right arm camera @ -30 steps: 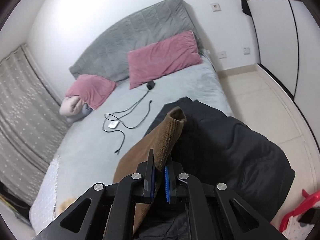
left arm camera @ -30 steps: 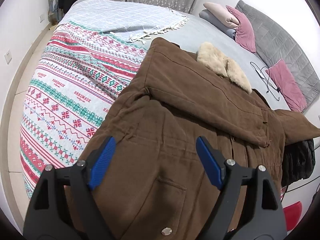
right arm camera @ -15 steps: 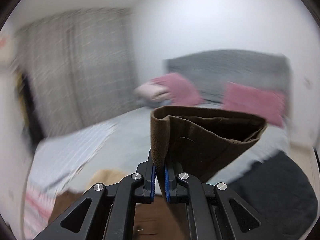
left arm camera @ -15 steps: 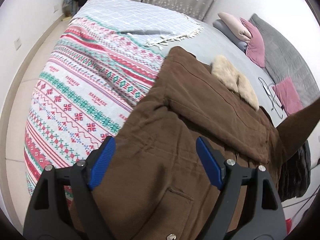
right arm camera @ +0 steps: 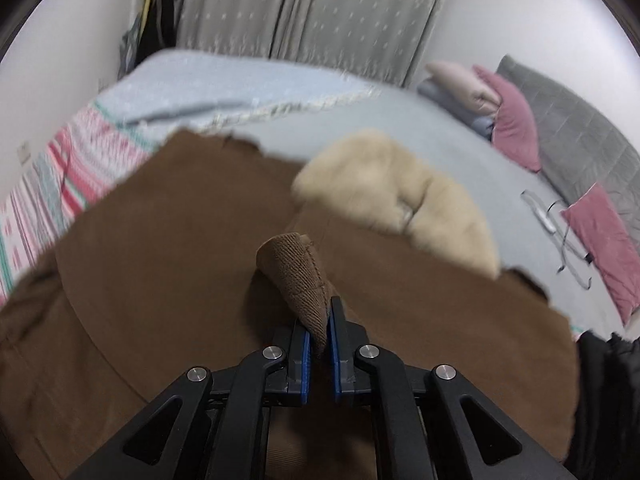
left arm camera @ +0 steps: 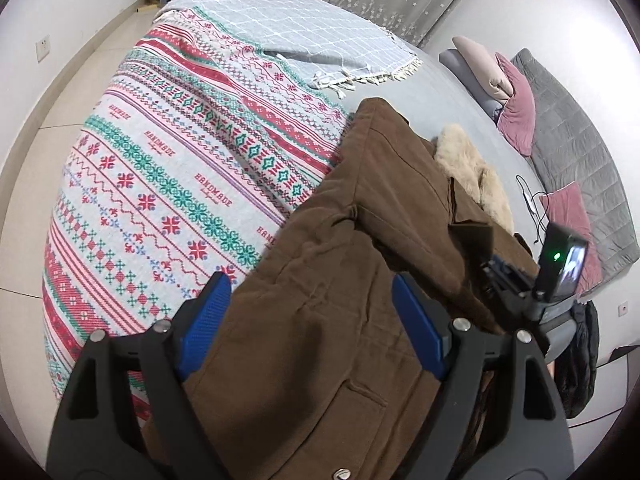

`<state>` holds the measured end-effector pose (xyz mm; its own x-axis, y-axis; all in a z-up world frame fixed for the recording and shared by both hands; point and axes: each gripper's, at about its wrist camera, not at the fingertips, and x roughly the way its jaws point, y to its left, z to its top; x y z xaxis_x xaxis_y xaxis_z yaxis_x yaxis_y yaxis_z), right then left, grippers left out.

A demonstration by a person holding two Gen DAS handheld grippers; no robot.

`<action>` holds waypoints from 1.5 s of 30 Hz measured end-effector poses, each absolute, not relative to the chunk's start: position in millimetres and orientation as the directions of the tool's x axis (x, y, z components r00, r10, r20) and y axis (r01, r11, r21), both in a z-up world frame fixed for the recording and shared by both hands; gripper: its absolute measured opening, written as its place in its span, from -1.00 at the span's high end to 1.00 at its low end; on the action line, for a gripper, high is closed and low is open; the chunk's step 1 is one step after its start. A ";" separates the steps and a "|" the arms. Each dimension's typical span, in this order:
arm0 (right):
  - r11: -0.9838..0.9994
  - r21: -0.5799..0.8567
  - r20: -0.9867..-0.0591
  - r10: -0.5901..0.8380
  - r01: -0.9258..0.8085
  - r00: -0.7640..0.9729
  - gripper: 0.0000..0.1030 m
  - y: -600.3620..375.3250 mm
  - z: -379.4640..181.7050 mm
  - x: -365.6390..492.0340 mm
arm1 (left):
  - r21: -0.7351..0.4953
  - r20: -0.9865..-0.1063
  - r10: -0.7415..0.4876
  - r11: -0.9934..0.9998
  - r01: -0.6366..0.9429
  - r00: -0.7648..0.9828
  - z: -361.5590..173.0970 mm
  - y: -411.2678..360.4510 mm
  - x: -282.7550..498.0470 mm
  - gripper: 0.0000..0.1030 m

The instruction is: Fold large clothes

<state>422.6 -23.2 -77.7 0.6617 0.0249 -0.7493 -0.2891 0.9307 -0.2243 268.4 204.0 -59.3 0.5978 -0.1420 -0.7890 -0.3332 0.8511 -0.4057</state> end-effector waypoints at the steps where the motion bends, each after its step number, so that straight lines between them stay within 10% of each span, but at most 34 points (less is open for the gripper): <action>1: 0.933 -0.208 -0.758 0.037 -0.294 0.651 0.82 -33.2 -81.6 422.4 | -0.407 -0.789 -0.144 0.851 -0.332 0.598 -59.3 203.4 269.1 -0.61; 23: 0.881 -0.020 -0.795 0.273 -0.473 0.542 0.71 -57.2 -71.5 382.0 | -0.374 -0.794 -0.151 0.885 -0.277 0.589 -59.7 183.8 272.0 -0.61; 28: 0.932 0.213 -0.739 0.351 -0.295 0.575 0.13 -98.5 -54.5 405.5 | -0.350 -0.804 -0.143 0.898 -0.265 0.577 -62.6 176.8 274.8 -0.61; 39: 0.932 0.089 -0.824 0.267 -0.350 0.501 0.09 -100.9 -70.4 365.2 | -0.314 -0.815 -0.132 0.919 -0.240 0.564 -68.7 169.4 273.1 -0.61; 45: 0.994 0.105 -0.833 0.099 -0.020 0.544 -0.27 -226.9 -75.3 349.4 | -0.278 -0.821 -0.111 0.934 -0.223 0.560 -69.7 167.7 265.7 -0.61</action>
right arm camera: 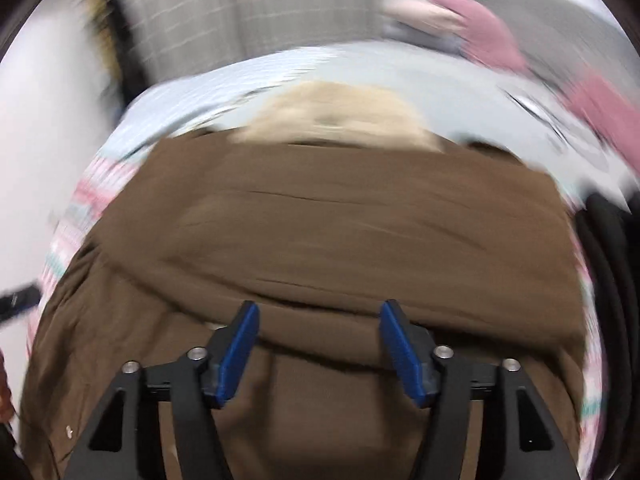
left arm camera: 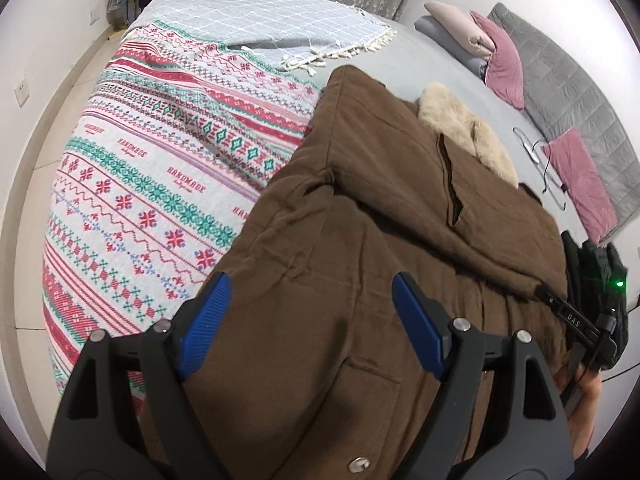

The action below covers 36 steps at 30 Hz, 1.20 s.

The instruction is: Fold large clothes

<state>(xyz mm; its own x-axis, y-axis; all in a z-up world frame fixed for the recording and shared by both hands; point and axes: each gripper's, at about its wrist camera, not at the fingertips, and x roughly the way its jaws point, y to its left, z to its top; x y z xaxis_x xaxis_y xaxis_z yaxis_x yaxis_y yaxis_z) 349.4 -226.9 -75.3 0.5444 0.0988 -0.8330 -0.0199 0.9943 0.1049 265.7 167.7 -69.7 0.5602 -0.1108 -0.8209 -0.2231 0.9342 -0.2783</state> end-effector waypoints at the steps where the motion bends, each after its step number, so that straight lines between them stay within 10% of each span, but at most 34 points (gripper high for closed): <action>1: 0.996 0.092 -0.850 0.070 0.017 0.522 -0.28 -241.3 -82.7 348.6 | -0.275 -0.825 -0.114 0.936 -0.218 0.553 -72.0 167.7 264.6 -0.61; 15: 0.993 0.029 -0.876 -0.028 0.110 0.482 0.02 -334.3 -91.5 284.2 | -0.196 -0.863 -0.078 0.962 -0.188 0.499 -85.4 180.5 231.9 -0.61; 18: 0.976 -0.163 -0.866 -0.212 0.147 0.453 -0.14 -327.1 -82.8 263.2 | -0.187 -0.848 -0.081 0.970 -0.153 0.524 -74.8 185.6 211.8 -0.61; 36: 0.996 -0.040 -0.864 -0.076 0.082 0.498 -0.47 -336.8 -52.4 130.9 | -0.174 -0.795 -0.028 0.968 -0.183 0.606 -47.9 222.5 99.3 -0.61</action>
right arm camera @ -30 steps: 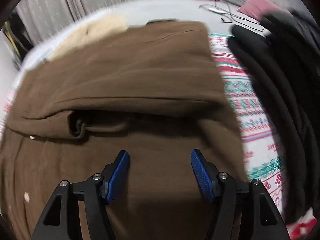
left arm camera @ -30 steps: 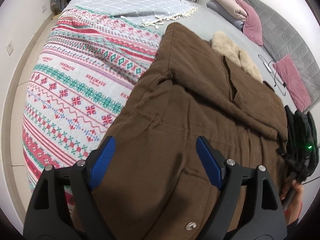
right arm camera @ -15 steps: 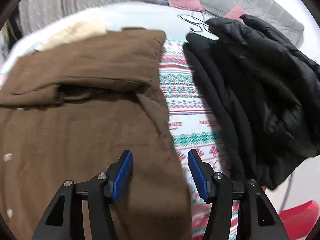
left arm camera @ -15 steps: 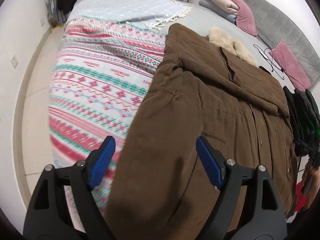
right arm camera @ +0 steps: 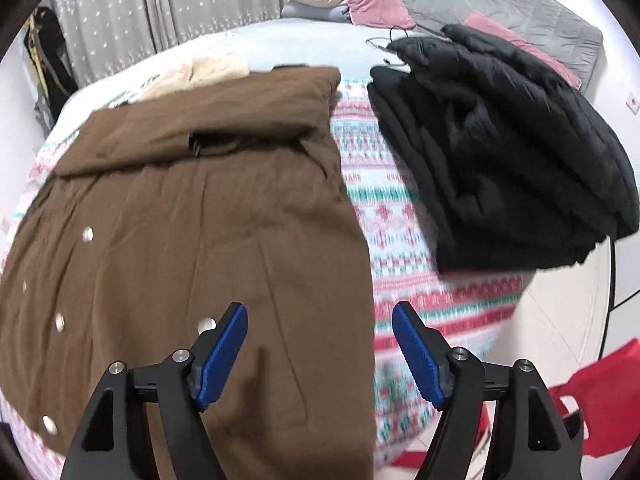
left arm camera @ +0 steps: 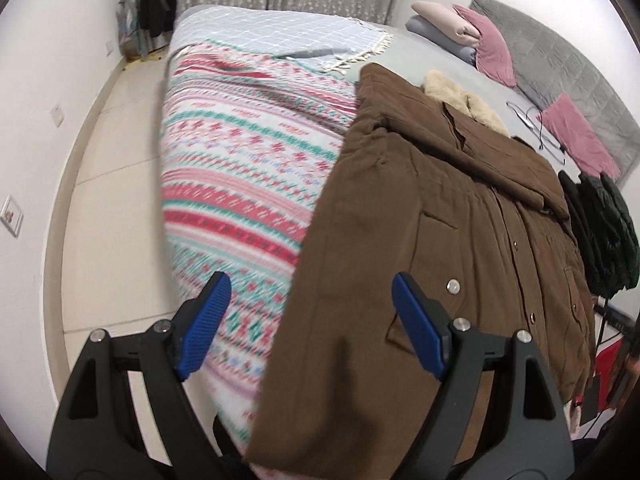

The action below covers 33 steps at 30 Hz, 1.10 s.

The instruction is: Fold large clothes

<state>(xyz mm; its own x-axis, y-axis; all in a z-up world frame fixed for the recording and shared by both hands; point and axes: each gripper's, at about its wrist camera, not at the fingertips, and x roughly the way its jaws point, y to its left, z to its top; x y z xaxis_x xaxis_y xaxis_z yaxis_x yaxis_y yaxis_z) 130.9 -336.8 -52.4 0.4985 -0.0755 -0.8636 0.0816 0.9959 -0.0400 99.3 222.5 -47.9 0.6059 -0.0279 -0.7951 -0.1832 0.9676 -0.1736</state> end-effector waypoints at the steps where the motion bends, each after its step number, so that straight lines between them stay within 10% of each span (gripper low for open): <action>1: 0.996 -0.035 -0.869 -0.072 0.084 0.489 -0.47 -339.3 -55.8 126.7 | -0.179 -0.791 -0.023 0.964 -0.195 0.612 -47.4 228.1 92.3 -0.61; 10: 0.950 0.197 -0.928 0.102 0.240 0.359 -0.47 -370.0 -93.4 67.6 | -0.273 -0.827 -0.121 0.940 -0.203 0.549 -84.2 223.0 55.7 -0.60; 17: 0.854 0.398 -0.887 0.265 0.336 0.378 -0.46 -383.8 -109.0 28.1 | -0.198 -0.822 -0.077 0.968 -0.157 0.564 -90.9 191.8 39.5 -0.16; 27: 0.749 0.547 -0.809 0.359 0.373 0.465 0.36 -399.0 -110.4 9.0 | -0.258 -0.806 -0.108 0.949 -0.181 0.581 -92.8 198.1 31.5 0.18; 33: 0.728 0.546 -0.824 0.376 0.414 0.425 0.11 -401.0 -126.3 11.9 | -0.325 -0.803 -0.149 0.921 -0.215 0.577 -96.3 205.1 33.3 0.07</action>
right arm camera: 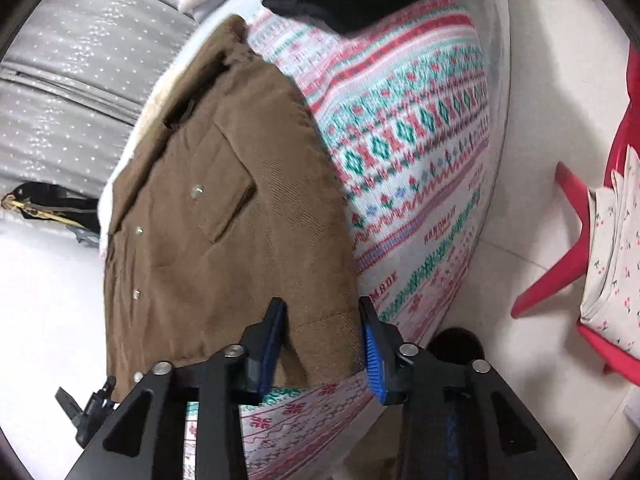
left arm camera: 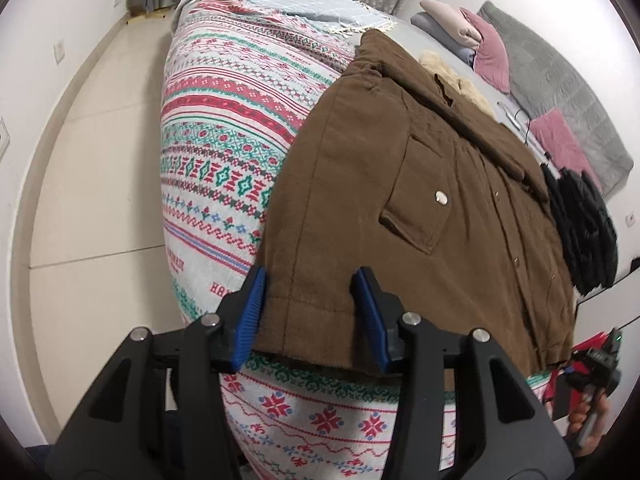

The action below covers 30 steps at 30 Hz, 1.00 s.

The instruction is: Fold large clothes

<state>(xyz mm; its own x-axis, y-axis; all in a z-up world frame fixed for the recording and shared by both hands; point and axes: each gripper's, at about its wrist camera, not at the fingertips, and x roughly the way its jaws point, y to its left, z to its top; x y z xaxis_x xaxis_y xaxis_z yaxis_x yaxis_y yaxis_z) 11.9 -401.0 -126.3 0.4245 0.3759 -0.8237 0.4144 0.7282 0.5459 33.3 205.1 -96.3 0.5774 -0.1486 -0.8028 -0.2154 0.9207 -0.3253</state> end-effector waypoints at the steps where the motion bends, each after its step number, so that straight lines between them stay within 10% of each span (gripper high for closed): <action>1: 0.722 0.552 -0.820 0.382 0.417 0.426 0.11 -402.4 -127.2 12.1 | -0.328 -0.801 -0.150 0.919 -0.217 0.580 -95.7 205.5 33.2 0.10; 4: 0.729 0.555 -0.815 0.378 0.401 0.440 0.12 -401.7 -123.0 10.6 | -0.317 -0.798 -0.141 0.925 -0.210 0.586 -93.7 202.6 33.1 0.37; 9: 0.726 0.580 -0.781 0.369 0.369 0.503 0.69 -402.3 -109.0 6.4 | -0.328 -0.777 -0.131 0.919 -0.219 0.615 -86.1 204.6 31.2 0.56; 30: 0.687 0.687 -0.581 0.323 0.237 0.747 0.77 -409.9 -41.1 -6.0 | -0.431 -0.670 -0.147 0.875 -0.220 0.728 -28.4 221.2 26.7 0.66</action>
<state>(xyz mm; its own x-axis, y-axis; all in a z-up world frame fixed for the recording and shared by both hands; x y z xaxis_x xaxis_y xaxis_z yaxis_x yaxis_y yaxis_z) -6.0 -409.9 -41.1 0.7469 0.3230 -0.5812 0.2373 0.6871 0.6868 26.7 221.2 -28.4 0.7277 -0.1470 -0.6700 -0.2198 0.8753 -0.4308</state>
